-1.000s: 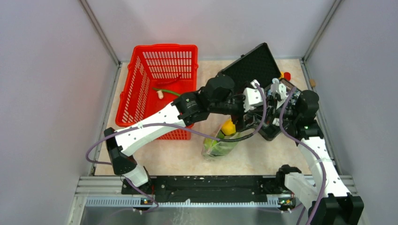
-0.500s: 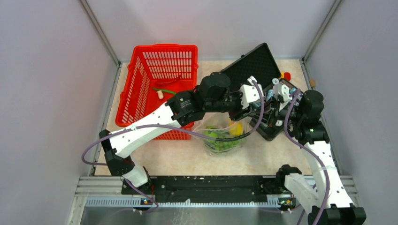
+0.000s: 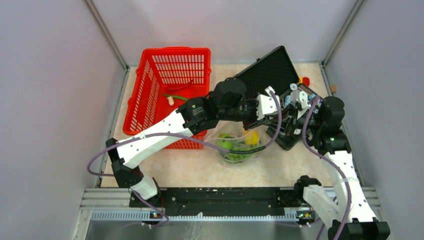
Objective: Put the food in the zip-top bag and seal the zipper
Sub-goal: Zip the zipper food storage bag at the center of the board.
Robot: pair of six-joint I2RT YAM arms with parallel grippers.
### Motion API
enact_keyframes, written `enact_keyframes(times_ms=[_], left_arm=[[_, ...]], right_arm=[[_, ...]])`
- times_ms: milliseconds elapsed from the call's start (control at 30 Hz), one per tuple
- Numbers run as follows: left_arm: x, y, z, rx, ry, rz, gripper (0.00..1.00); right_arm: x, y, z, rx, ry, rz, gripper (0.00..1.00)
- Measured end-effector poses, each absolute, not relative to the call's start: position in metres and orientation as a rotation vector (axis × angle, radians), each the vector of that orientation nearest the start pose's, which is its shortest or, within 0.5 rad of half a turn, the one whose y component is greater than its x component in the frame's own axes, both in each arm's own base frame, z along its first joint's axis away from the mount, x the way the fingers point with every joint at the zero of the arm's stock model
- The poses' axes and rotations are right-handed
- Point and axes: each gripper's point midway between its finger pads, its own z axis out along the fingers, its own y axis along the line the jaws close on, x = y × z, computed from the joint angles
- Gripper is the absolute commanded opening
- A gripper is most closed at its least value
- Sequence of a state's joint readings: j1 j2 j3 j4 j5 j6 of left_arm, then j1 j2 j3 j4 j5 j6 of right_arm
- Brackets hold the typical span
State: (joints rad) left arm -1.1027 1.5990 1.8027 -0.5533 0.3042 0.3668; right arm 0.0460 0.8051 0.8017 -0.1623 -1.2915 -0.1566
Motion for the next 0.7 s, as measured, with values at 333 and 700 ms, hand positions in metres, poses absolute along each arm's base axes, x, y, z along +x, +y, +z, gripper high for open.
enact_keyframes(times_ms=[333, 700], left_arm=[[0.181, -0.444, 0.350, 1.507, 1.352, -0.783, 0.34], [0.187, -0.440, 0.348, 1.498, 1.374, -0.788, 0.22]], right_arm=[[0.195, 0.176, 0.300, -1.062, 1.355, 1.019, 0.00], [0.196, 0.175, 0.298, -1.057, 1.367, 1.023, 0.00]])
